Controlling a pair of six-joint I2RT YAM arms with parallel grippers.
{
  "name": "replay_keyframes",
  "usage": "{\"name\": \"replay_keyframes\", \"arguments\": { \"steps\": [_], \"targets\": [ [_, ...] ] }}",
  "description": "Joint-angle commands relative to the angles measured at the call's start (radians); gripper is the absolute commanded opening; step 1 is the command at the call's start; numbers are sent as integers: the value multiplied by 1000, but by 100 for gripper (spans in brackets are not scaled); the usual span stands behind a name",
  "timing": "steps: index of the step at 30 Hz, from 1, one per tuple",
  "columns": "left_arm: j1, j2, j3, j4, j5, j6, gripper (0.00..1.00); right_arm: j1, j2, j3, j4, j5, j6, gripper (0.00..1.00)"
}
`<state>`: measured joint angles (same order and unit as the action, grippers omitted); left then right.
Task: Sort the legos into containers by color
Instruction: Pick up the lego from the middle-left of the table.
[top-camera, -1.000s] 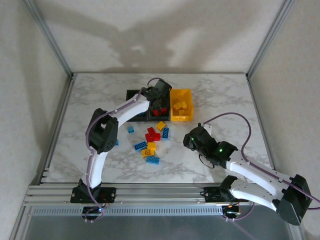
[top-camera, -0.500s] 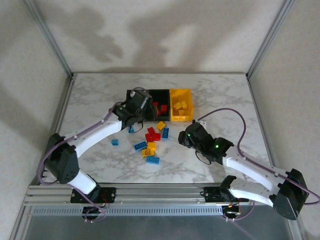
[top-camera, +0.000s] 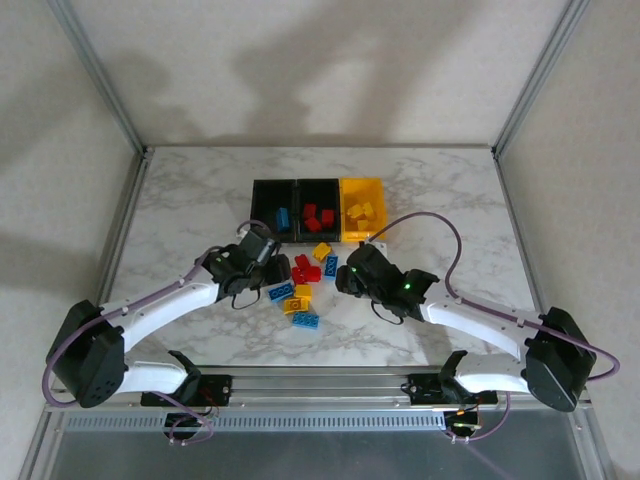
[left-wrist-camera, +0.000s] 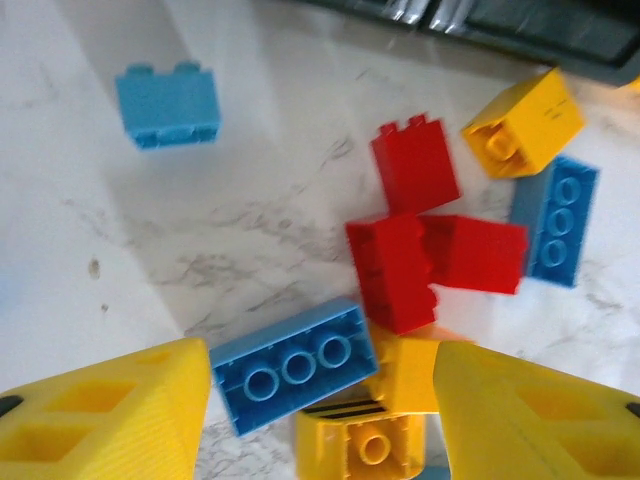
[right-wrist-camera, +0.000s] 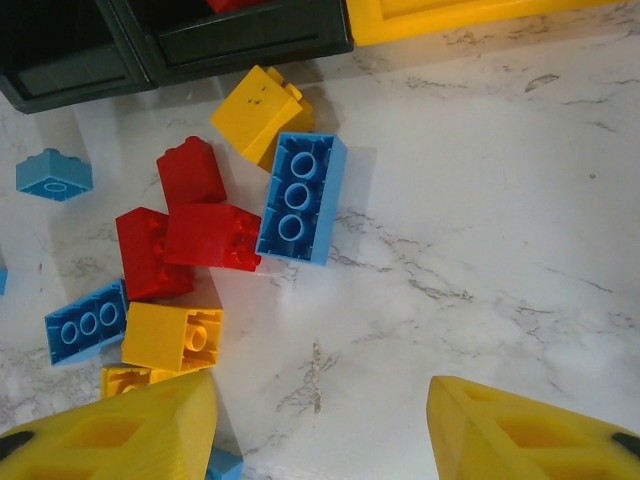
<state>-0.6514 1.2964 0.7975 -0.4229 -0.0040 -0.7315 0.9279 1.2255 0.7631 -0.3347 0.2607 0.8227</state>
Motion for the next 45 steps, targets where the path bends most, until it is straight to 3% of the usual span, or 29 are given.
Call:
{"name": "replay_keyframes", "arguments": {
  "steps": [1, 6, 10, 14, 18, 24, 29, 36, 40, 45],
  "targets": [
    [-1, -15, -34, -4, -13, -45, 63, 10, 0, 21, 10, 9, -4, 57],
    [45, -43, -72, -76, -138, -79, 68, 10, -10, 10, 8, 11, 1, 57],
    [142, -72, -92, -115, -170, 5, 71, 11, -23, -2, 4, 15, 8, 57],
    [219, -49, -79, -111, -102, 93, 76, 10, -24, -5, 5, 15, 7, 57],
    [241, 35, -24, -162, -151, 133, 79, 11, -17, -5, 8, 15, 7, 56],
    [292, 124, -29, -113, -88, 192, 80, 10, -20, -14, 10, 25, 4, 56],
    [301, 205, -25, -96, -78, 219, 75, 11, -20, -14, -1, 35, 3, 56],
    [300, 207, -17, -93, -41, 227, 43, 10, -16, -15, -3, 45, 5, 56],
    [300, 172, -8, -99, -7, 222, 30, 11, -1, -3, 0, 40, -3, 56],
    [284, 136, 45, -127, 10, 212, 27, 11, 3, 8, 2, 38, -10, 56]
  ]
}}
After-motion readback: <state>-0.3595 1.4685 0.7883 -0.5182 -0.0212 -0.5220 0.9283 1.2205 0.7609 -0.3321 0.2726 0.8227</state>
